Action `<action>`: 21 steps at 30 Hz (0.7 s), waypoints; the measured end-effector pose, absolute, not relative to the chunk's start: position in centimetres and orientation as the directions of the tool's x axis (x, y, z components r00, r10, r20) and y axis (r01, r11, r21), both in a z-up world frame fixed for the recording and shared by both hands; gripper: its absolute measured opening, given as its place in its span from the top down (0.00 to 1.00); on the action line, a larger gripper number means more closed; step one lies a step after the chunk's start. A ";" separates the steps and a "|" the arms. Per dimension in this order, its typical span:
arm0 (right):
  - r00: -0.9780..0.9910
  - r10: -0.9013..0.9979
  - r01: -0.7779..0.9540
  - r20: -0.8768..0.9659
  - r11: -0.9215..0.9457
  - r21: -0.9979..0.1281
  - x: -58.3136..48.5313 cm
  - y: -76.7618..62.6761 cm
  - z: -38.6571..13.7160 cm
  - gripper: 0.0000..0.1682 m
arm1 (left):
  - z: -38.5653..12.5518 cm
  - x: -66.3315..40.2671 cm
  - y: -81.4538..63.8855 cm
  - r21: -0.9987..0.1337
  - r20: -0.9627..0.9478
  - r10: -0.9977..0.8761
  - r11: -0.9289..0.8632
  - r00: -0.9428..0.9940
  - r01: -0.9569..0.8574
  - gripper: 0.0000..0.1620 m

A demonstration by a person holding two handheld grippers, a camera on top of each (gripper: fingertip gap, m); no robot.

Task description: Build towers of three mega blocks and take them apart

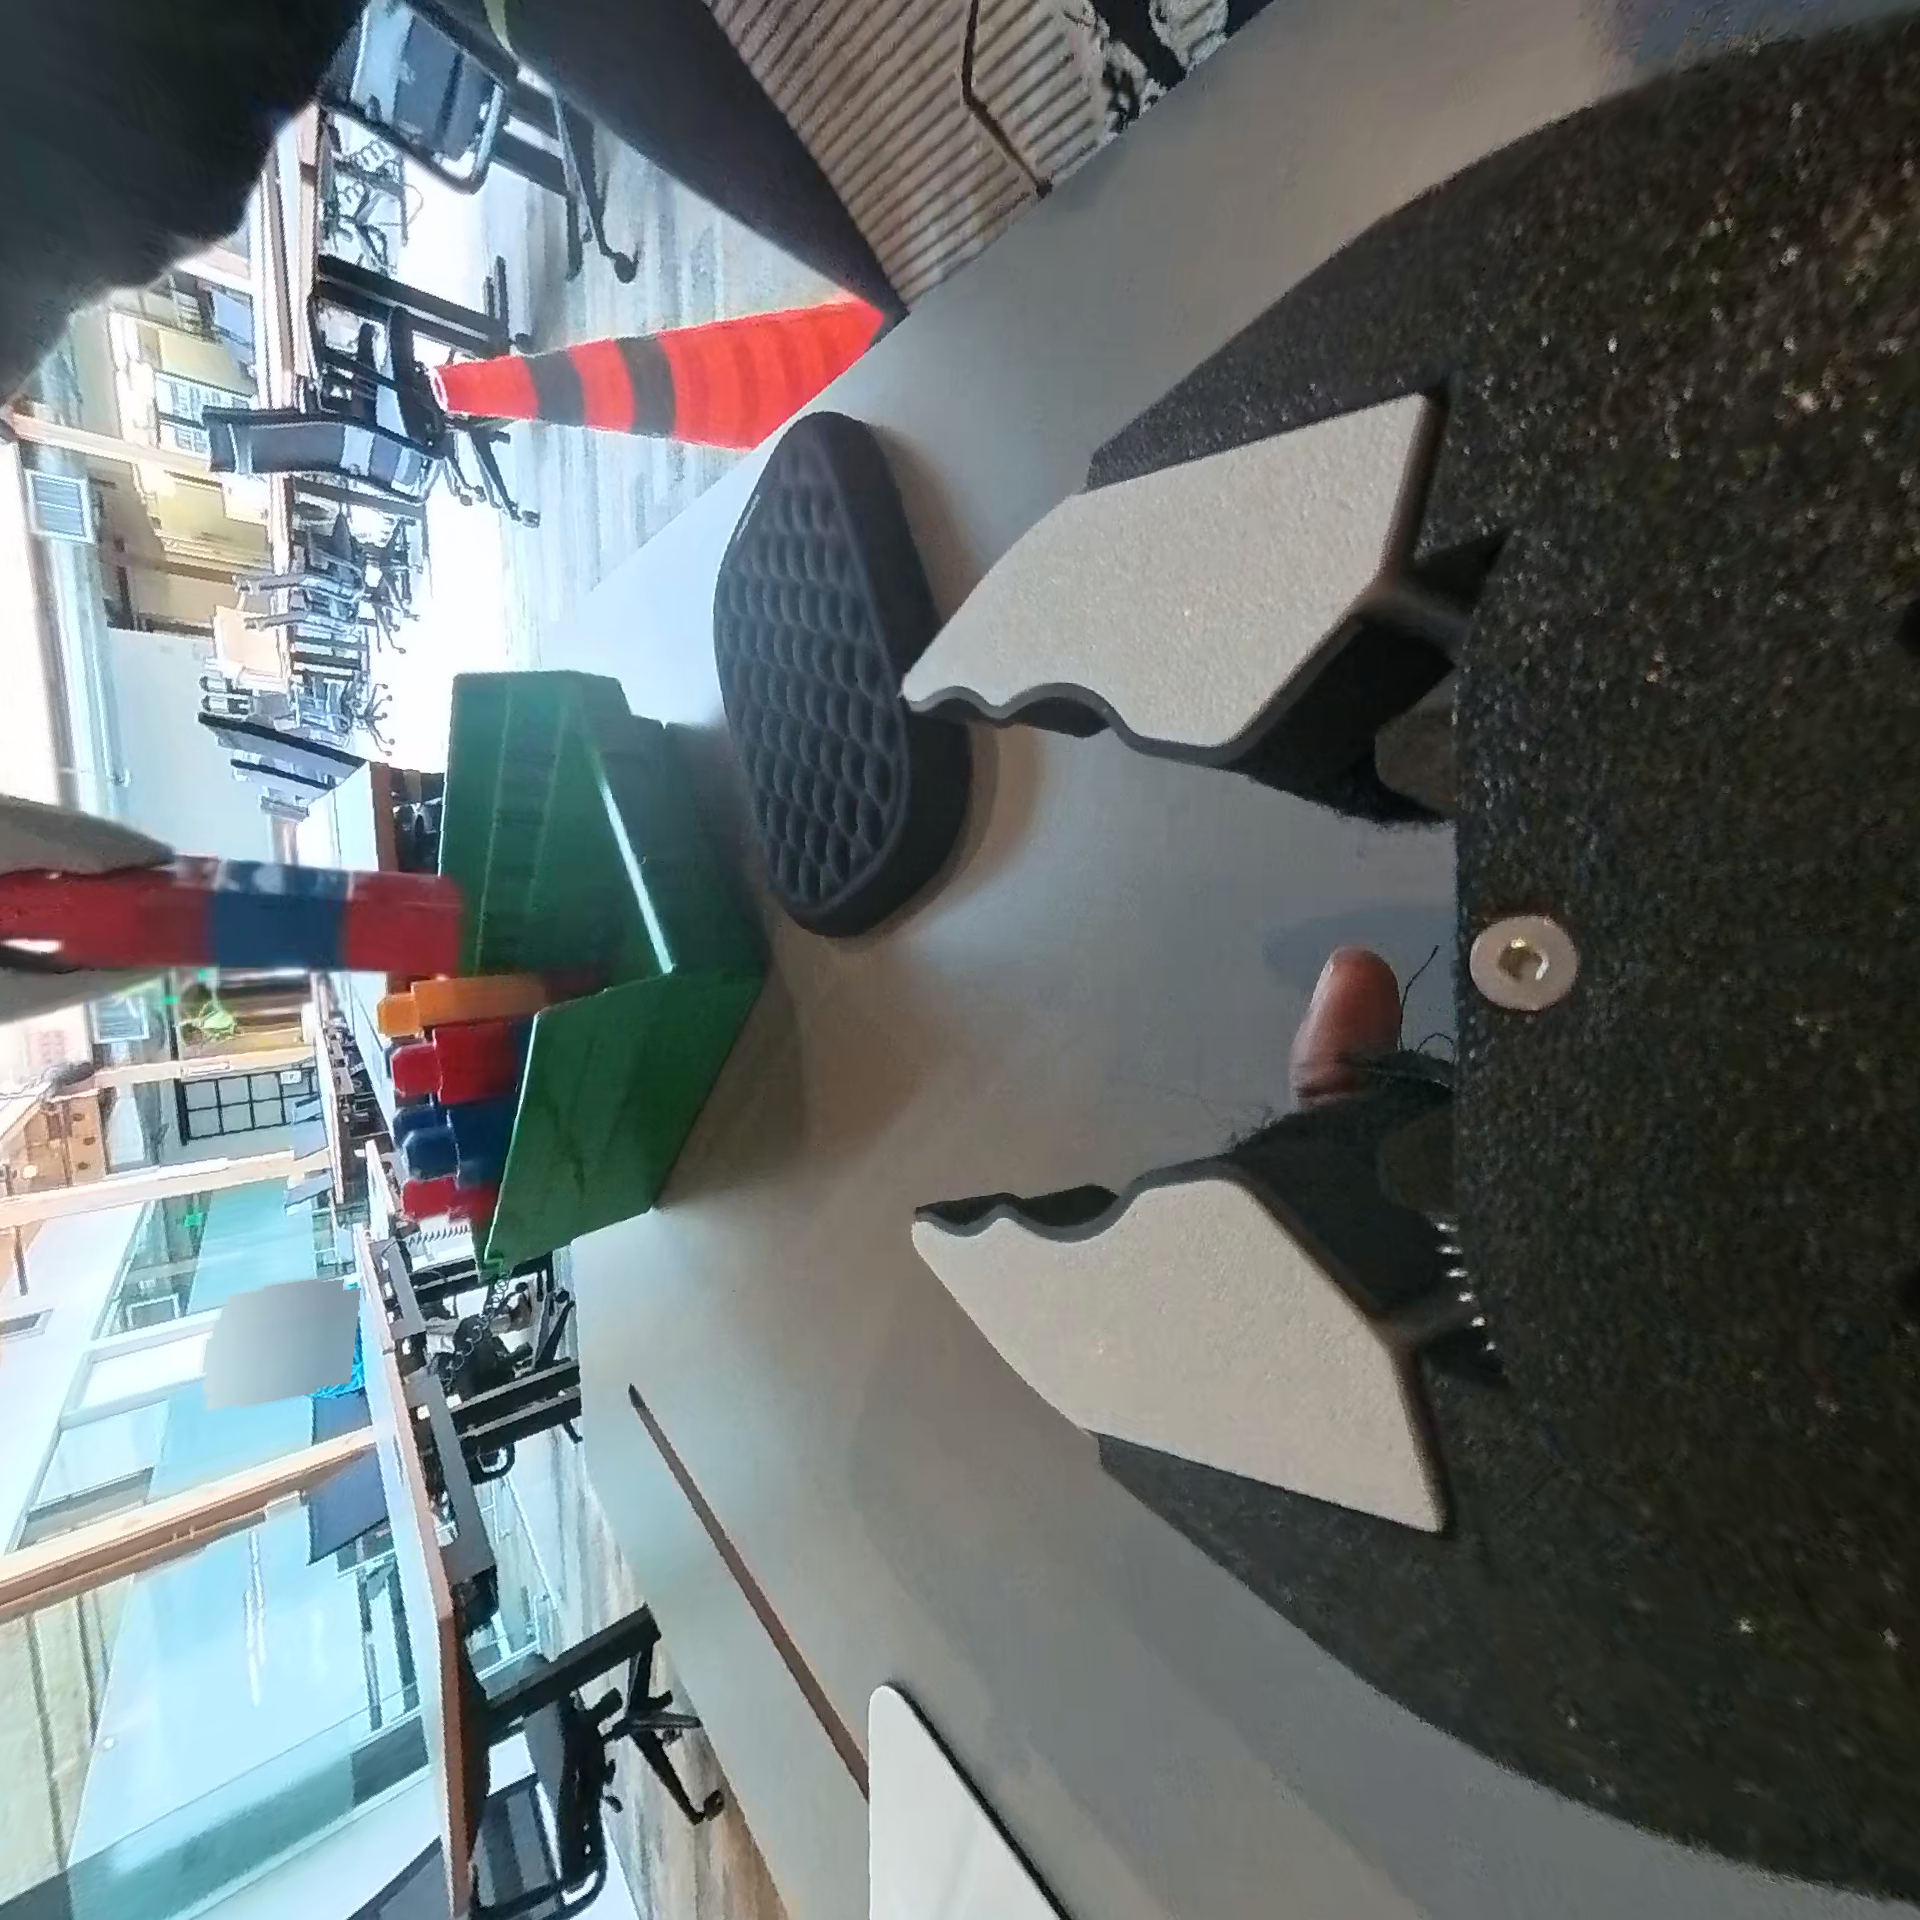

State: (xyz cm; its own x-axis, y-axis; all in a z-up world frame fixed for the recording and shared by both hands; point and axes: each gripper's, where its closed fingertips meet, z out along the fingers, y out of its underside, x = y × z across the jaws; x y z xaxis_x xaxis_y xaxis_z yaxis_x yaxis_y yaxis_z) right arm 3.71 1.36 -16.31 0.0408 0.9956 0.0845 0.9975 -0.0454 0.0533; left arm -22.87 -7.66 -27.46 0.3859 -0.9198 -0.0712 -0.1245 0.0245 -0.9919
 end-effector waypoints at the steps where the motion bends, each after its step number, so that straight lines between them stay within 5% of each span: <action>1: 0.062 0.995 0.995 0.083 -0.068 0.069 5.5 1.8 -16.7 0.79 | -27.4 -22.9 -7.6 -0.993 -0.064 -0.919 0.018 0.388 -0.119 0.47; 21: 0.314 0.949 0.935 0.015 -0.312 0.168 17.0 10.5 -26.0 0.79 | -27.5 -22.9 -7.5 -0.992 -0.067 -0.918 0.019 0.391 -0.125 0.48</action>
State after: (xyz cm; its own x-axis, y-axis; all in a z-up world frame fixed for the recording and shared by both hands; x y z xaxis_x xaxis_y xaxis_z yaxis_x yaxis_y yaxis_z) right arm 17.03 10.53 -25.99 0.3138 0.9494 0.0152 0.9352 -0.3119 0.1676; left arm -22.88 -7.55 -27.48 0.3910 -0.9180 -0.0671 -0.1254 0.0191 -0.9919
